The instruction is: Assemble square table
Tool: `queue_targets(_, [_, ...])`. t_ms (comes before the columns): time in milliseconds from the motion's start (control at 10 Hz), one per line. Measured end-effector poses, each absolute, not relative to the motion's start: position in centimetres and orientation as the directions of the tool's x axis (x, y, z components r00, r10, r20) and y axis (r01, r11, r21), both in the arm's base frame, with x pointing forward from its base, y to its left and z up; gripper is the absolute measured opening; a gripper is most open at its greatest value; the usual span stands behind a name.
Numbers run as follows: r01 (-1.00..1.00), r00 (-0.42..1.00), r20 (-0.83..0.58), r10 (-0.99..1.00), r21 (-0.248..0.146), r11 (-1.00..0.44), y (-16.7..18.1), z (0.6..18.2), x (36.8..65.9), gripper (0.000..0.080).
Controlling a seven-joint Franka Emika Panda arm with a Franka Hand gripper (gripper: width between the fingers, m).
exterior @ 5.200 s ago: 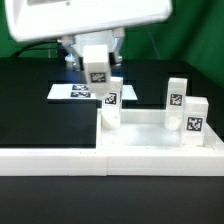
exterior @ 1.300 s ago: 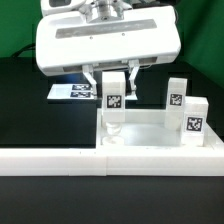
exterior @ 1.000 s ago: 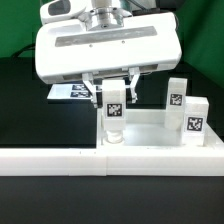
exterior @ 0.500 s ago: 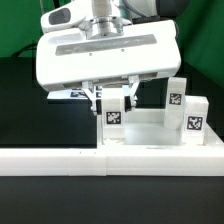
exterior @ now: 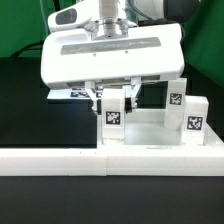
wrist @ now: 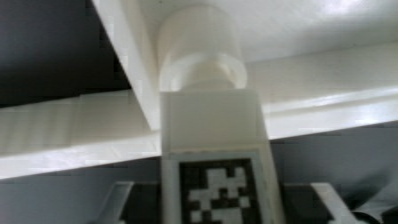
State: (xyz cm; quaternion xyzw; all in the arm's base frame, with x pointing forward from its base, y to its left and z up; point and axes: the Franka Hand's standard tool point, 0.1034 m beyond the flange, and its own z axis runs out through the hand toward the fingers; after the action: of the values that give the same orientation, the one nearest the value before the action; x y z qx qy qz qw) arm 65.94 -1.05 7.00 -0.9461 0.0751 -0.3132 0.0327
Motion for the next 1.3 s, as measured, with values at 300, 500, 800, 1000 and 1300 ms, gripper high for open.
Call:
queue_targets(300, [-0.119, 0.800, 0.578, -0.162, -0.112, -0.987, -0.9, 6.8, 65.8, 0.0504])
queue_targets(500, [-0.119, 0.800, 0.578, -0.162, -0.113, -0.987, -0.9, 6.8, 65.8, 0.0640])
queue_targets(800, [-0.119, 0.800, 0.578, -0.162, -0.113, -0.987, -0.9, 6.8, 65.8, 0.0648])
queue_targets(1000, [-0.116, 0.816, 0.554, -0.165, -0.123, -0.986, -0.9, 6.8, 65.8, 0.0649])
queue_targets(1300, [-0.103, 0.863, 0.478, -0.165, -0.153, -0.983, -2.5, 10.6, 66.8, 0.0649])
